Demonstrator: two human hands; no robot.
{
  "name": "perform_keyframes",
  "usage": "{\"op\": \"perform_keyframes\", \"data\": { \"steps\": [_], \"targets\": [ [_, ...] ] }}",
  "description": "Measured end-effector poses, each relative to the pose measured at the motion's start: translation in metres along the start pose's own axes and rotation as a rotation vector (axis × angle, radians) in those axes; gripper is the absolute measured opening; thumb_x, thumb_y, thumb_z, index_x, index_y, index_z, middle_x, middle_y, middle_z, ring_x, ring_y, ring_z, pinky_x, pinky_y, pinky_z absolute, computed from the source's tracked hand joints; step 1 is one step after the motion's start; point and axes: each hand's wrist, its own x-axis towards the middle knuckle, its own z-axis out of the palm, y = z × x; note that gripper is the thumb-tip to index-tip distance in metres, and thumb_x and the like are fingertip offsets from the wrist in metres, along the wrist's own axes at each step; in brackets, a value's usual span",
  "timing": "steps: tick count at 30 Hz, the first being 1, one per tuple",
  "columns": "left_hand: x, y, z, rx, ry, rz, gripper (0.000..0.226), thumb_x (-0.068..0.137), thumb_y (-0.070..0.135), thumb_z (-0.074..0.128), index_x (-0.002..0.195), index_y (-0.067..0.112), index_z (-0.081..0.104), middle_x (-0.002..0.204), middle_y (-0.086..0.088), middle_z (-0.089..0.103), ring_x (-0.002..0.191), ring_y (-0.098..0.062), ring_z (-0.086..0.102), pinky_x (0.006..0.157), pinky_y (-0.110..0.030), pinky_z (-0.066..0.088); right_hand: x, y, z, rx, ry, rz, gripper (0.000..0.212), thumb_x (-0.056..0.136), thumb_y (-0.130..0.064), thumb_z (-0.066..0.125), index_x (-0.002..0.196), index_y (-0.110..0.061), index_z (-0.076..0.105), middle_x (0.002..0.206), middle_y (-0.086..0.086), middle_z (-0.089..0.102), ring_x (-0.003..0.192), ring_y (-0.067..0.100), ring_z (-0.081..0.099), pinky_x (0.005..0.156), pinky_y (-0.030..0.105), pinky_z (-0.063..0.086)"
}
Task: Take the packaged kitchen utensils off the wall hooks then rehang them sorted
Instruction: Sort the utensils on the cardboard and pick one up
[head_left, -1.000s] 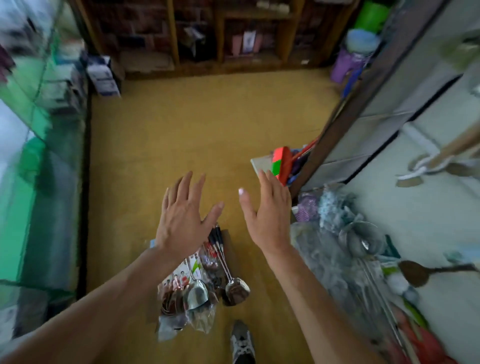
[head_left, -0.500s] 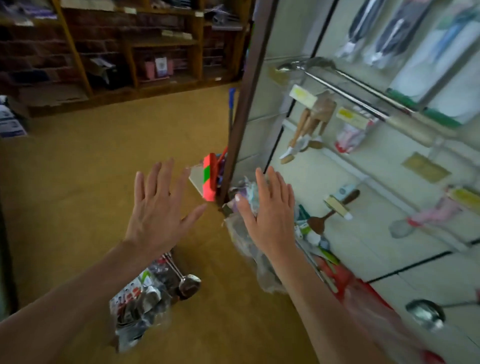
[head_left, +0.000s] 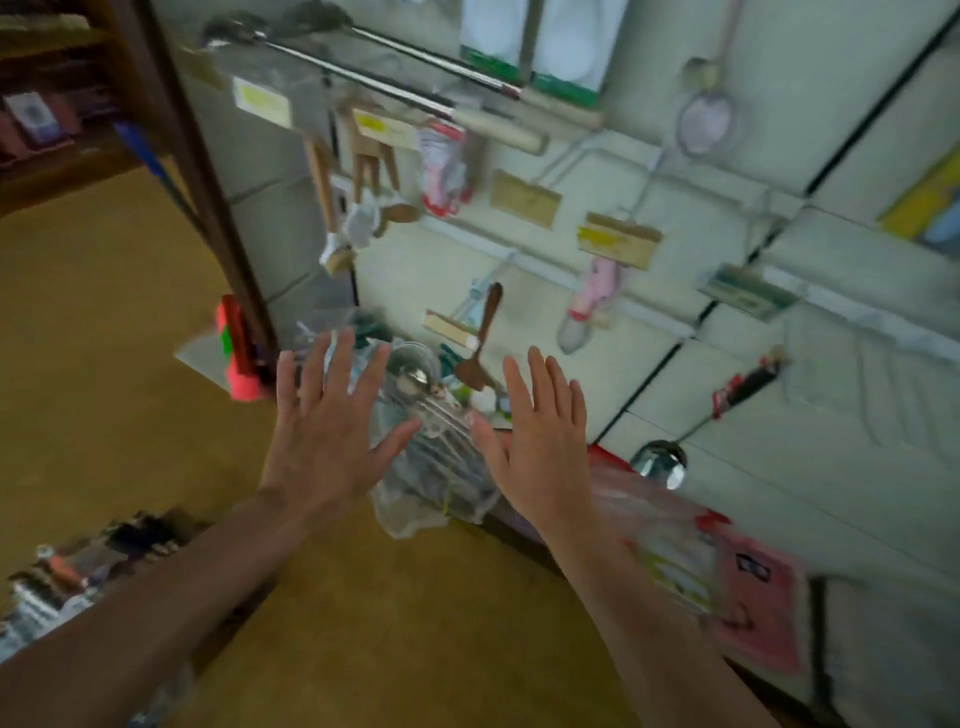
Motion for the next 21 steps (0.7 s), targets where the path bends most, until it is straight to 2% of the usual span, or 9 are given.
{"op": "perform_keyframes", "data": {
  "steps": [4,6,9,11,16,21],
  "targets": [
    [0.025,0.073,0.025,-0.015,-0.032,0.089,0.082,0.092,0.07,0.026,0.151,0.014,0.035,0.156,-0.023,0.027,0.144,-0.042,0.022,0.116,-0.063,0.013,-0.02,0.077,-0.01,-0.05,-0.014,0.078,0.074,0.099,-0.066,0.027,0.155,-0.018,0.029,0.163,0.013,0.023,0.151,0.031,0.016,0.123,0.051,0.015],
    [0.037,0.116,0.037,-0.027,-0.05,0.135,0.082,0.092,0.071,0.024,0.151,0.015,0.034,0.156,-0.022,0.026,0.145,-0.042,0.021,0.116,-0.063,0.012,-0.031,0.118,-0.018,-0.062,-0.033,0.132,0.077,0.098,-0.069,0.02,0.156,-0.019,0.024,0.165,0.011,0.017,0.153,0.029,0.011,0.124,0.05,0.009],
    [0.051,0.178,0.058,-0.05,-0.054,0.218,0.081,0.092,0.071,0.029,0.152,0.016,0.033,0.158,-0.021,0.024,0.146,-0.04,0.019,0.117,-0.062,0.011,-0.046,0.178,-0.027,-0.076,-0.018,0.207,0.079,0.098,-0.068,0.01,0.156,-0.018,0.025,0.165,0.012,0.017,0.153,0.03,0.01,0.123,0.053,0.013],
    [0.058,0.213,0.071,-0.067,-0.071,0.269,0.081,0.093,0.071,0.029,0.153,0.017,0.03,0.159,-0.02,0.022,0.148,-0.039,0.016,0.117,-0.063,0.011,-0.055,0.211,-0.03,-0.082,0.0,0.246,0.078,0.098,-0.067,0.016,0.156,-0.016,0.027,0.164,0.013,0.019,0.153,0.031,0.012,0.123,0.052,0.014],
    [0.079,0.286,0.092,-0.055,-0.1,0.363,0.088,0.092,0.075,0.007,0.155,0.018,0.026,0.16,-0.02,0.021,0.148,-0.039,0.016,0.117,-0.063,0.011,-0.07,0.272,-0.027,-0.122,0.025,0.308,0.077,0.098,-0.068,0.019,0.156,-0.018,0.025,0.164,0.012,0.02,0.153,0.03,0.013,0.123,0.052,0.015],
    [0.097,0.336,0.112,-0.034,-0.099,0.468,0.085,0.093,0.072,0.013,0.151,0.014,0.034,0.156,-0.023,0.029,0.145,-0.043,0.024,0.115,-0.065,0.014,-0.074,0.314,-0.019,-0.104,0.115,0.337,0.073,0.099,-0.064,0.03,0.155,-0.017,0.03,0.164,0.012,0.022,0.152,0.03,0.016,0.123,0.048,0.012]
  ]
}}
